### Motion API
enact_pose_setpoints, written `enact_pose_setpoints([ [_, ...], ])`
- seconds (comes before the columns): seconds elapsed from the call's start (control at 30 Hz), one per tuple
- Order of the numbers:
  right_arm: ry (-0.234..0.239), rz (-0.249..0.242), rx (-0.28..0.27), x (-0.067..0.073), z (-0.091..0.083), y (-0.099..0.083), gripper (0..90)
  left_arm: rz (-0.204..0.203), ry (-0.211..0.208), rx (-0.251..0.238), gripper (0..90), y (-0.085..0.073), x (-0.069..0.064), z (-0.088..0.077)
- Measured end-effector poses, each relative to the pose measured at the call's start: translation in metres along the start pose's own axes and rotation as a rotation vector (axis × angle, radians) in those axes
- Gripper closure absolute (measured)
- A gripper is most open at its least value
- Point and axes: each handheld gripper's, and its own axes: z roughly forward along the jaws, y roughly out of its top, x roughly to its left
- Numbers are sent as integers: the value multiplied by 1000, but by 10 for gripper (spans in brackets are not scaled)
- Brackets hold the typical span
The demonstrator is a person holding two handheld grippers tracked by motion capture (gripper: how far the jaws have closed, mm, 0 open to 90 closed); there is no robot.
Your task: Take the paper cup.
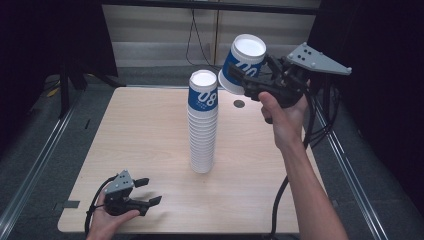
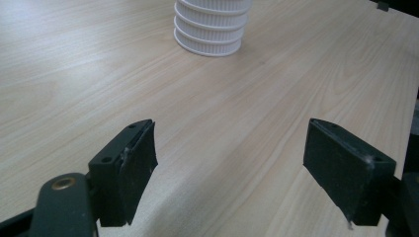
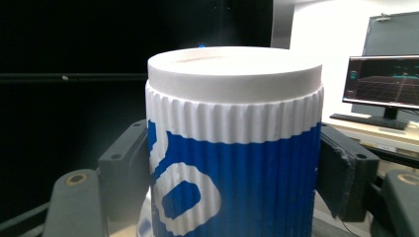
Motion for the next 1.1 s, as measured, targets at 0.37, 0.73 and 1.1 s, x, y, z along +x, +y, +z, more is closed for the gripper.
enact_pose_setpoints([
  [0.37,-4,34,37,-8,-24,-32,252,10,-19,-9,199,3,-2,-1],
  [0.73,13,88,68,-6,-35,-71,253,16,-23,-10,192,2,-5,-1],
  [1.1,27,168,114,-7,-42,-108,253,19,-37,-4,162,3,-10,-1],
])
